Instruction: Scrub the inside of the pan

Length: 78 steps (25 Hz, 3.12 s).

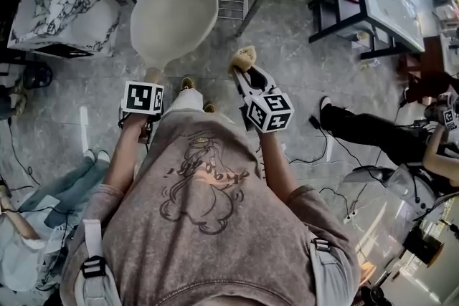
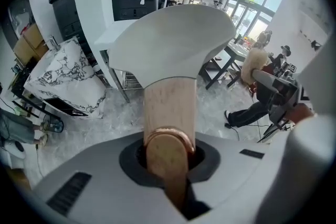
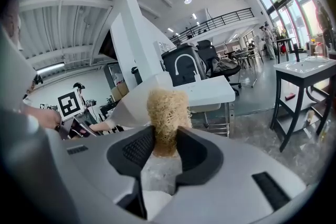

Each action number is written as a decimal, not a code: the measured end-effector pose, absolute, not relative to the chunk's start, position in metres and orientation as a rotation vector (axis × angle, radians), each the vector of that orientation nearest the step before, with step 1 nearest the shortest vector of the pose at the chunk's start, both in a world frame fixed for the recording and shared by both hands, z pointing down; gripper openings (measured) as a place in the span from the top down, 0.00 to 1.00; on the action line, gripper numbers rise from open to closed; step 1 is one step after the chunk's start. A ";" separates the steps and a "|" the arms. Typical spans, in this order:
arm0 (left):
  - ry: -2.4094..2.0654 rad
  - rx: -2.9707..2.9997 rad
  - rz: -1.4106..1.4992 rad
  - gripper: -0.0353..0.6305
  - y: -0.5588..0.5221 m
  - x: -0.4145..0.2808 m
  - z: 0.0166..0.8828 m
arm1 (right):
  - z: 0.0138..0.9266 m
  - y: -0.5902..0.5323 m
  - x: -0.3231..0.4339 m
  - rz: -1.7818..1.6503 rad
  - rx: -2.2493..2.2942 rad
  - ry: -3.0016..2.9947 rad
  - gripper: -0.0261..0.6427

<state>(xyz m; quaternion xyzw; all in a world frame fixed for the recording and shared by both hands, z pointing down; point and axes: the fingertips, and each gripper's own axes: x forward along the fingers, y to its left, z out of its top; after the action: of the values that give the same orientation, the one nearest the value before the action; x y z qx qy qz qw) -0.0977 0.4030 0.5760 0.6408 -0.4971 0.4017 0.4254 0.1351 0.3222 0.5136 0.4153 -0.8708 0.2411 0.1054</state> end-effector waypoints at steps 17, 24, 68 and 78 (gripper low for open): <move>-1.201 1.683 0.986 0.88 0.271 -0.089 0.571 | 0.529 0.223 0.147 0.711 1.282 -2.495 0.75; -1.158 1.705 1.028 0.88 0.203 -0.100 0.572 | 0.529 0.163 0.136 0.731 1.315 -2.474 0.75; -0.752 1.933 1.409 0.88 -0.017 -0.070 0.602 | 0.433 -0.080 0.133 0.365 1.440 -2.470 0.75; -0.653 1.993 1.464 0.88 -0.030 -0.034 0.600 | 0.406 -0.117 0.103 0.145 1.185 -2.536 0.74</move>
<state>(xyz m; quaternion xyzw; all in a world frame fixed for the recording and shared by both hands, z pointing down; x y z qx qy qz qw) -0.0344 -0.0298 0.6001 0.7462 -0.2445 0.5482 0.2877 0.1031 -0.1175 0.4062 0.4169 -0.8918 0.0512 0.1685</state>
